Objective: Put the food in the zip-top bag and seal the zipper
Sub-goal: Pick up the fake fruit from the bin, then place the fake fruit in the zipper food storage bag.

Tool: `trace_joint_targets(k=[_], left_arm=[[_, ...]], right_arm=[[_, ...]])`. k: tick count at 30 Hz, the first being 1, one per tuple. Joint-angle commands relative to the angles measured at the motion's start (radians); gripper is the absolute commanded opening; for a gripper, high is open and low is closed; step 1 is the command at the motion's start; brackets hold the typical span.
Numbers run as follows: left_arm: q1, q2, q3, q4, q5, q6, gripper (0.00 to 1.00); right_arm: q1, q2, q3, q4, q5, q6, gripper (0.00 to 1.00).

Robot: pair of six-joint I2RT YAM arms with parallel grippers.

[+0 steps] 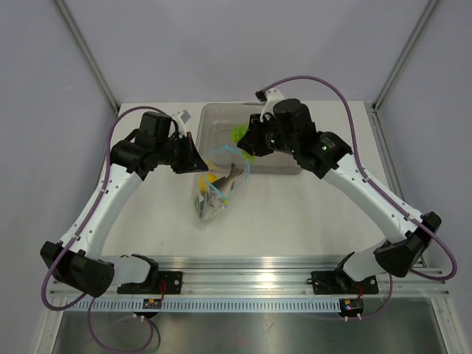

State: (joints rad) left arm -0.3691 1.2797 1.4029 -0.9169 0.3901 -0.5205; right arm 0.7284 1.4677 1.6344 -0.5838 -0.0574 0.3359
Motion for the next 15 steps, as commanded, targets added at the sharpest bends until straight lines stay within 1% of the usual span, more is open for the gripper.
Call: trace_joint_targets(k=[1, 4, 10, 15], left_arm=[[-0.001, -0.04, -0.016, 0.07, 0.01, -0.006, 0.0], [-0.001, -0.039, -0.018, 0.066, 0.012, -0.004, 0.0], [-0.001, -0.037, -0.016, 0.069, 0.018, -0.004, 0.0], [-0.001, -0.042, -0.022, 0.067, 0.026, -0.006, 0.0]], right_arm=[[0.029, -0.038, -0.013, -0.028, -0.059, 0.0, 0.06], [0.075, -0.035, -0.033, -0.019, -0.105, 0.014, 0.06], [0.152, 0.017, -0.045, -0.031, -0.133, 0.017, 0.06], [0.177, 0.088, -0.031, -0.028, -0.148, 0.014, 0.06]])
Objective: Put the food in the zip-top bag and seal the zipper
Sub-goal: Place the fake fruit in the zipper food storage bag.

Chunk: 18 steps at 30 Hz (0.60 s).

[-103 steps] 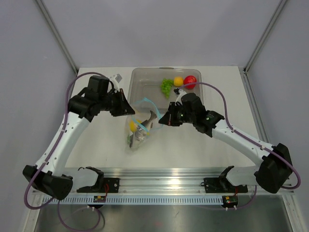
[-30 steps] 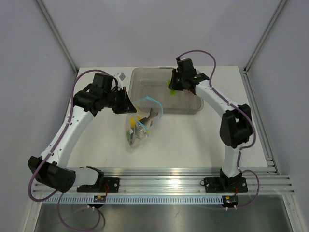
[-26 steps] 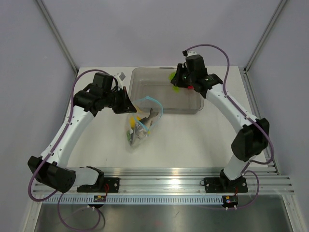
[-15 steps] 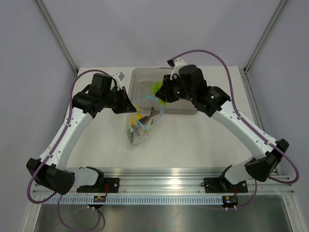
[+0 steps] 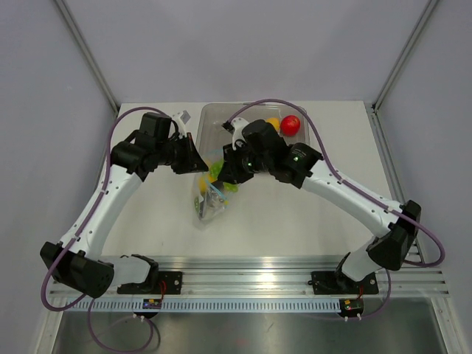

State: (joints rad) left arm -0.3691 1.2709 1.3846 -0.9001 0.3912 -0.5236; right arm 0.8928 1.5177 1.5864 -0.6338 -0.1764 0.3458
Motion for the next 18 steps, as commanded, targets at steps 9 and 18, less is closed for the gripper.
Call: trace_joint_targets(k=[9, 18], left_arm=[[-0.001, -0.048, 0.001, 0.044, 0.026, 0.0, 0.0], [-0.001, -0.056, -0.021, 0.047, 0.025, -0.001, 0.0]], right_arm=[[0.012, 0.116, 0.084, -0.024, 0.078, -0.019, 0.8], [-0.037, -0.034, 0.004, 0.022, 0.388, -0.031, 0.61]])
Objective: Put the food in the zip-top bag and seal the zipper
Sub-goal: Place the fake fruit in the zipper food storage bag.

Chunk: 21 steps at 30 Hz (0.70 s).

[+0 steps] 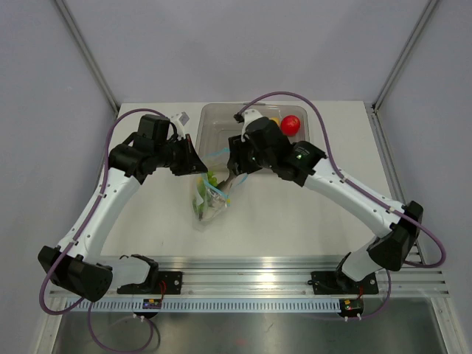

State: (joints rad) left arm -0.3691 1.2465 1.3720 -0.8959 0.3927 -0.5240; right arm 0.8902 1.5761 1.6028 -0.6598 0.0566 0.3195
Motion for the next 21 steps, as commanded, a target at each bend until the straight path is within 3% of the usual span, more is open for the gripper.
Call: trace_joint_targets(k=[1, 4, 6, 8, 11, 21], left_arm=[[-0.001, -0.032, -0.011, 0.045, 0.023, -0.001, 0.0], [-0.001, -0.033, -0.014, 0.046, 0.02, -0.002, 0.0], [-0.001, -0.032, -0.013, 0.048, 0.023, -0.005, 0.0], [-0.001, -0.03, -0.013, 0.048, 0.023, -0.005, 0.0], [-0.001, -0.028, -0.011, 0.043, 0.02, -0.005, 0.0], [-0.001, -0.029, -0.005, 0.038, 0.023, -0.002, 0.0]], right_arm=[[-0.092, -0.099, -0.033, 0.054, 0.154, 0.009, 0.51], [-0.24, -0.1, -0.078, 0.089, 0.106, 0.041, 0.4], [-0.305, -0.056, -0.086, 0.112, 0.088, 0.049, 0.39], [-0.365, 0.034, -0.058, 0.114, 0.106, 0.041, 0.49], [-0.396, 0.167, 0.006, 0.135, 0.14, 0.018, 0.55], [-0.401, 0.548, 0.294, 0.146, 0.376, -0.118, 0.88]])
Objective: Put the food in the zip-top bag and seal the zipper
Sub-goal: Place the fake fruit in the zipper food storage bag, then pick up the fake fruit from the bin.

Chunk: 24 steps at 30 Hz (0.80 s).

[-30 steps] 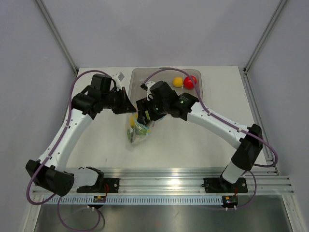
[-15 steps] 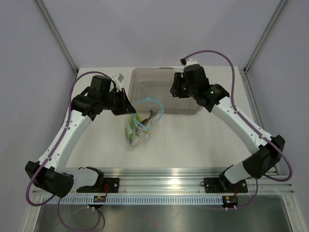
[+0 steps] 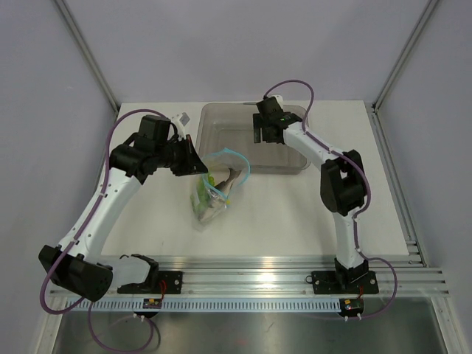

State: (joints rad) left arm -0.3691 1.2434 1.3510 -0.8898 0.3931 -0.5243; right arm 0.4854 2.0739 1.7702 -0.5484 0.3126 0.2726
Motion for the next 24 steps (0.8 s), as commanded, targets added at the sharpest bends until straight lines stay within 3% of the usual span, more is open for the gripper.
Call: trace_joint_targets(k=[1, 16, 24], left_arm=[[-0.001, -0.021, 0.02, 0.028, 0.024, 0.001, 0.0], [-0.001, 0.025, 0.036, -0.015, -0.017, 0.035, 0.0], [-0.001, 0.057, 0.053, -0.031, -0.028, 0.049, 0.0]], right_arm=[[0.004, 0.078, 0.176, 0.033, 0.126, -0.081, 0.88], [-0.028, 0.462, 0.671, -0.039, 0.161, -0.185, 0.96], [-0.044, 0.528, 0.696, 0.007, 0.243, -0.259, 0.98]])
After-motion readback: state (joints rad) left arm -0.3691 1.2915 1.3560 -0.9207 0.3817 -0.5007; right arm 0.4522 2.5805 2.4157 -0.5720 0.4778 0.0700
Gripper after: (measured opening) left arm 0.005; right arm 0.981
